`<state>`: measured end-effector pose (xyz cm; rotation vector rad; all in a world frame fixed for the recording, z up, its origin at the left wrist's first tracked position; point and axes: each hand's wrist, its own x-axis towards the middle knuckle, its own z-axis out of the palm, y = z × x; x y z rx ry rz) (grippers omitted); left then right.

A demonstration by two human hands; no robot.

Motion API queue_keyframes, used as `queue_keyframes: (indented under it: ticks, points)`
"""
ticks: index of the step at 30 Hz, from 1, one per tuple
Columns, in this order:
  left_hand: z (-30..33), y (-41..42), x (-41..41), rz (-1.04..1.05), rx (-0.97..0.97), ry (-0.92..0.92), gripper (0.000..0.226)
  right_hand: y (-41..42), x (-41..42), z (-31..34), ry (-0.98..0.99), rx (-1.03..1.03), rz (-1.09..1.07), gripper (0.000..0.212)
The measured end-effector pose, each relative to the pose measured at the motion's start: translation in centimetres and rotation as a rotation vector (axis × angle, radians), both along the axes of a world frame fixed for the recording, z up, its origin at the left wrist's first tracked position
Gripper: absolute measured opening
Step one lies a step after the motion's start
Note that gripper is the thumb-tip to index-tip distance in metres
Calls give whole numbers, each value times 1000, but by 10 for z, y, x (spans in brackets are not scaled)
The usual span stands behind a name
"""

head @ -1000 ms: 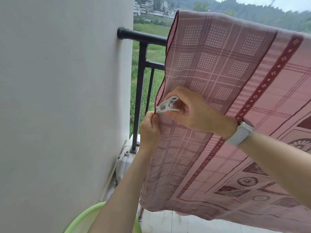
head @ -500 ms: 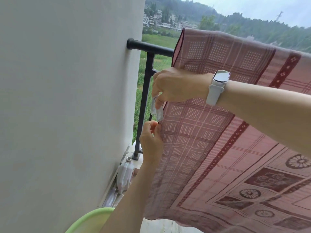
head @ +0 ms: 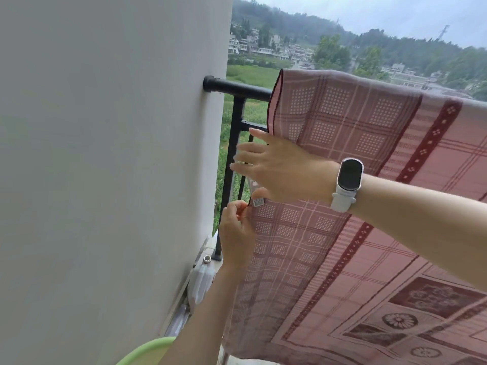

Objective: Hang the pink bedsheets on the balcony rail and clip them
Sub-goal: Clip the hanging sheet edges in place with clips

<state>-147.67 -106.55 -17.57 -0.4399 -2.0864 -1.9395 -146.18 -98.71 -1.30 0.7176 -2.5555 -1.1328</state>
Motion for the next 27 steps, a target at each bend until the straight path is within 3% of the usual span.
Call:
queue_keyframes:
  ticks: [5, 8, 11, 15, 19, 27]
  points:
    - [5, -5, 12, 47, -11, 56, 15, 22, 46, -52, 285, -533, 236, 35]
    - [-1, -3, 36, 152, -64, 183, 25, 42, 83, -96, 386, -809, 188, 36]
    - [-11, 14, 73, 162, -240, 317, 36, 71, 126, -132, 446, -973, 37, 33]
    - [-24, 72, 135, -2, -497, 506, 41, 131, 205, -161, 504, -1051, -204, 35]
    - [-32, 169, 216, -228, -665, 571, 49, 215, 318, -179, 618, -1107, -451, 33]
    - [-31, 392, 435, -675, -728, 774, 46, 370, 589, -208, 953, -1092, -960, 33]
